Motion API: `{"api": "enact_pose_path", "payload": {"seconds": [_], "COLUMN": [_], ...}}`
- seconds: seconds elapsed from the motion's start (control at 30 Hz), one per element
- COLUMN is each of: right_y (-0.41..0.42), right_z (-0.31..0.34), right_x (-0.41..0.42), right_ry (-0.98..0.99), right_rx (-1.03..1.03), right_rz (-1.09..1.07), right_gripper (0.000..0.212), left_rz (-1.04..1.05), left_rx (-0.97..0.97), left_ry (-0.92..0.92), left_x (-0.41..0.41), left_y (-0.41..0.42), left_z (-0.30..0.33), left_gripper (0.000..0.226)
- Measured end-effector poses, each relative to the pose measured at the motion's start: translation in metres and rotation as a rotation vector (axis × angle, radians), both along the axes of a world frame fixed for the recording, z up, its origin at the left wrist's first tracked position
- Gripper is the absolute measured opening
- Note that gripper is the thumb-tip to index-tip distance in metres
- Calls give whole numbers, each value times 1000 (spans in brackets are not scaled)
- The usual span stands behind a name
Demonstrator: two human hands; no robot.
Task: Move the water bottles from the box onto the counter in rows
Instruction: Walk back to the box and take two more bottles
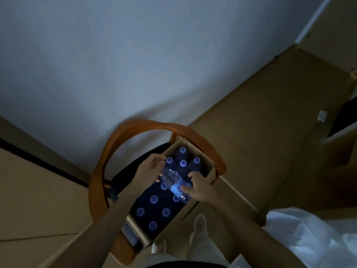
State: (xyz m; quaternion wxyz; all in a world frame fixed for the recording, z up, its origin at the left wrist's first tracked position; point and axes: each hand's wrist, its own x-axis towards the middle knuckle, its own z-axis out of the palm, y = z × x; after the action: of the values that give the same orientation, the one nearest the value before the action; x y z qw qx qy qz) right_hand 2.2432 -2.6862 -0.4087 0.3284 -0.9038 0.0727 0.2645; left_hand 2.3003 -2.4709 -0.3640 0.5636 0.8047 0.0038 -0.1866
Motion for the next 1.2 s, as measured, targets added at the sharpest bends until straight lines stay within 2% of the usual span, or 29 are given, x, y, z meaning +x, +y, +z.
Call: {"api": "enact_pose_path", "payload": {"seconds": [0.27, 0.53, 0.7, 0.87, 1.0, 1.1, 1.2], "right_y": [5, 11, 4, -4, -10, -10, -9], "right_z": [-53, -70, -66, -44, -16, -1, 9], "right_x": [40, 58, 78, 98, 105, 106, 110], "right_ry": [170, 233, 294, 249, 171, 129, 84], "right_rx": [-78, -90, -27, 138, 267, 339, 426], "right_rz": [285, 336, 339, 374, 452, 494, 547], "right_gripper": [85, 92, 82, 70, 62, 67, 74], "left_rz": [342, 598, 632, 607, 600, 592, 596], "left_rx": [60, 87, 106, 121, 114, 152, 259], "left_ry": [41, 78, 124, 138, 156, 111, 60], "left_x": [6, -35, -53, -50, -34, -18, -3], "left_y": [-20, -30, -20, -13, -13, -15, -19], "left_z": [-15, -19, -18, -18, -8, 3, 13], "left_gripper": [16, 18, 10, 4, 30, 43, 46]}}
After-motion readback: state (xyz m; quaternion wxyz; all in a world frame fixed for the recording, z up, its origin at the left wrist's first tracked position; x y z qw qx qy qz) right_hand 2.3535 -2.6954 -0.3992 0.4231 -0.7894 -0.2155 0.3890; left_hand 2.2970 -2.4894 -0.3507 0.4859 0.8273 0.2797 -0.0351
